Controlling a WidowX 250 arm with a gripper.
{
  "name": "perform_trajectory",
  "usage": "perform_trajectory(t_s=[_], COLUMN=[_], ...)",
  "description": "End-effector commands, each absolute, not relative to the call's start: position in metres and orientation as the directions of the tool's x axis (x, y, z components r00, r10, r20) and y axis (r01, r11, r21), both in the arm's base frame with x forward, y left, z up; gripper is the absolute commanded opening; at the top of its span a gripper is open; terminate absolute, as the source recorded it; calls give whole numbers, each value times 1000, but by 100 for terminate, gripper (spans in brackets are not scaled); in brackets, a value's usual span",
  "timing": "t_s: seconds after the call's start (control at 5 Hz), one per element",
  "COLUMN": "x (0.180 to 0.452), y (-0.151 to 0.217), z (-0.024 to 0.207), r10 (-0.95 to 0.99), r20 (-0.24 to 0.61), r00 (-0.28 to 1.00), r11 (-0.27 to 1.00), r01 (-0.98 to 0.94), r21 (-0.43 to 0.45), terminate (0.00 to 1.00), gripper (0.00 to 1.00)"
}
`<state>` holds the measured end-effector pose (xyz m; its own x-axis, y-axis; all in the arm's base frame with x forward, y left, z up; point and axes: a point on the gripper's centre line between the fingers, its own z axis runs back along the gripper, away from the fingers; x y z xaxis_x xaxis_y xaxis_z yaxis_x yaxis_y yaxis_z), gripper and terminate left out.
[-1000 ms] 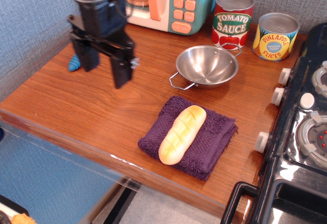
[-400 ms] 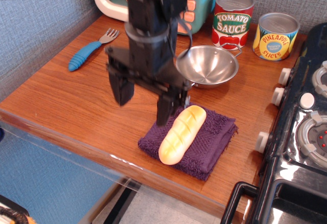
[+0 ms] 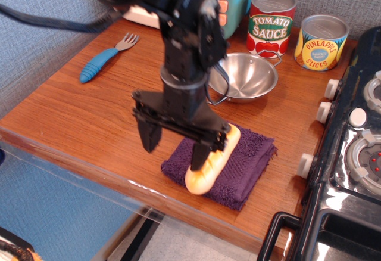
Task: Put the bread to the left of the metal pot.
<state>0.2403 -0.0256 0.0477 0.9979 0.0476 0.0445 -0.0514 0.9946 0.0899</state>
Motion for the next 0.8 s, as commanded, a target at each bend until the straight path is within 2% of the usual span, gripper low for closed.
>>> perform_trajectory(t_s=[0.0, 0.2, 0.6], x=[241, 243, 250], y=[-50, -54, -48], z=[56, 53, 31], r10=[58, 68, 83], r20=[89, 91, 64], r00=[994, 994, 994], r11=[997, 996, 991], r01=[-62, -73, -89], r21=[49, 53, 100], terminate=[0, 0, 0], gripper=[100, 100, 100])
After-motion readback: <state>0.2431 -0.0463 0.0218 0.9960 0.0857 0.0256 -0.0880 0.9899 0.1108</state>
